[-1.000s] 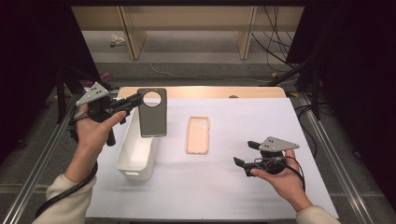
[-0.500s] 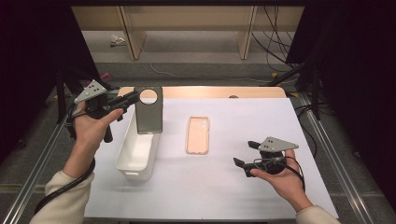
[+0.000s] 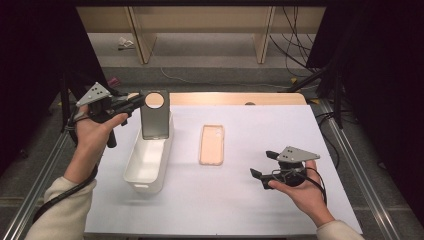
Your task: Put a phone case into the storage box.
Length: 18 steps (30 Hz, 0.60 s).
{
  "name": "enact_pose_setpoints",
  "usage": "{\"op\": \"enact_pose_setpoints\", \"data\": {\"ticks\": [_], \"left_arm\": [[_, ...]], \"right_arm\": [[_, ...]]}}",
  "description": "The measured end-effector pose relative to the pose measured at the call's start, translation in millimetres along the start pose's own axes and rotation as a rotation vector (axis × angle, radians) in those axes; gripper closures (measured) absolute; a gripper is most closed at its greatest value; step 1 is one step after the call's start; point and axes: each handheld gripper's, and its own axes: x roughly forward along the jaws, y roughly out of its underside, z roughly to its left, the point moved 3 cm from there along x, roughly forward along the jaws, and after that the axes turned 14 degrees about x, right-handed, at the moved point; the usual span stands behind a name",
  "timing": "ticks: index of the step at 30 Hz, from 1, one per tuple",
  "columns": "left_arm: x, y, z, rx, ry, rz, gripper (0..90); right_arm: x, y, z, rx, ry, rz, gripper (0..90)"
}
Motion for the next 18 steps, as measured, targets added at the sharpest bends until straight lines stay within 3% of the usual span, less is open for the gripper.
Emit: {"op": "enact_pose_setpoints", "data": {"ticks": [18], "left_arm": [[17.2,13.0,25.7,0.006,-0.005,0.024,82.4]], "right_arm": [[0.0,-0.2,-0.3,0.001,0.003,-0.003,17.0]]}}
